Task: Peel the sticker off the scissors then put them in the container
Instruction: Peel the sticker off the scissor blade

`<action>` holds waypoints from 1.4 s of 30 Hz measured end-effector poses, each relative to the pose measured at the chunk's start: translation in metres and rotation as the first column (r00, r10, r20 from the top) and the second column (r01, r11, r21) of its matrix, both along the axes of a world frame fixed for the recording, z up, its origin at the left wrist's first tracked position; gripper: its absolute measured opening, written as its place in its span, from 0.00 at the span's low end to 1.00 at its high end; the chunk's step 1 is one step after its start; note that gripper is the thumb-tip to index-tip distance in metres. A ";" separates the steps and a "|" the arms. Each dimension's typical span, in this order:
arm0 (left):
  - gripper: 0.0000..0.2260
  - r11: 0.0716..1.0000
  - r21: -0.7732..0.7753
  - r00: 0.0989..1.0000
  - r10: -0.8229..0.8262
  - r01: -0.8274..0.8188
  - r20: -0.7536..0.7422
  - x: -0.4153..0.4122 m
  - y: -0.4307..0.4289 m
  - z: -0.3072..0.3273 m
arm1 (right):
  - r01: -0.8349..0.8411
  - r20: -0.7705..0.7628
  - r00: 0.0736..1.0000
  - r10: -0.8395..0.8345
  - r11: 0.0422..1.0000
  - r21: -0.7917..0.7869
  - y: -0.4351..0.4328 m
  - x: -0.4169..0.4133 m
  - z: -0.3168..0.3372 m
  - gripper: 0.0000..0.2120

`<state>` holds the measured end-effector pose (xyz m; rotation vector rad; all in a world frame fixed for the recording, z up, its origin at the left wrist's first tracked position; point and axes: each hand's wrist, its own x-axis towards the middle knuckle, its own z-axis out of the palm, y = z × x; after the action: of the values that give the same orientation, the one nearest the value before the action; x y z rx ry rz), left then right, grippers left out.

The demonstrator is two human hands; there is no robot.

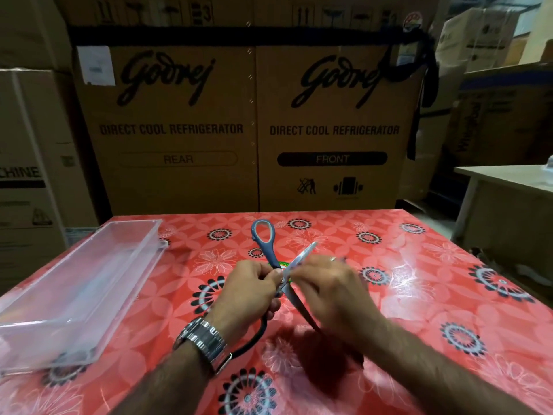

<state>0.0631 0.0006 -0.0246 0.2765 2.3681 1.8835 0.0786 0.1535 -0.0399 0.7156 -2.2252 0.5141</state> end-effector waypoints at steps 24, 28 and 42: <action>0.13 1.000 0.010 1.000 0.016 -0.016 -0.016 0.001 0.001 -0.001 | 0.162 -0.100 0.979 -0.176 0.978 -0.130 0.024 -0.029 0.010 0.04; 0.14 1.000 0.022 0.999 0.017 -0.016 -0.041 0.003 0.005 -0.002 | 0.002 -0.040 0.999 -0.002 1.000 0.005 0.007 -0.005 -0.004 0.05; 0.13 1.000 0.028 0.999 0.004 -0.003 -0.037 0.003 0.005 -0.004 | 0.137 -0.057 0.988 -0.146 0.979 -0.148 0.025 -0.022 0.011 0.05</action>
<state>0.0658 0.0058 -0.0288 0.3128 2.3692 1.9308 0.0567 0.1781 -0.0284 0.4886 -2.1323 0.5641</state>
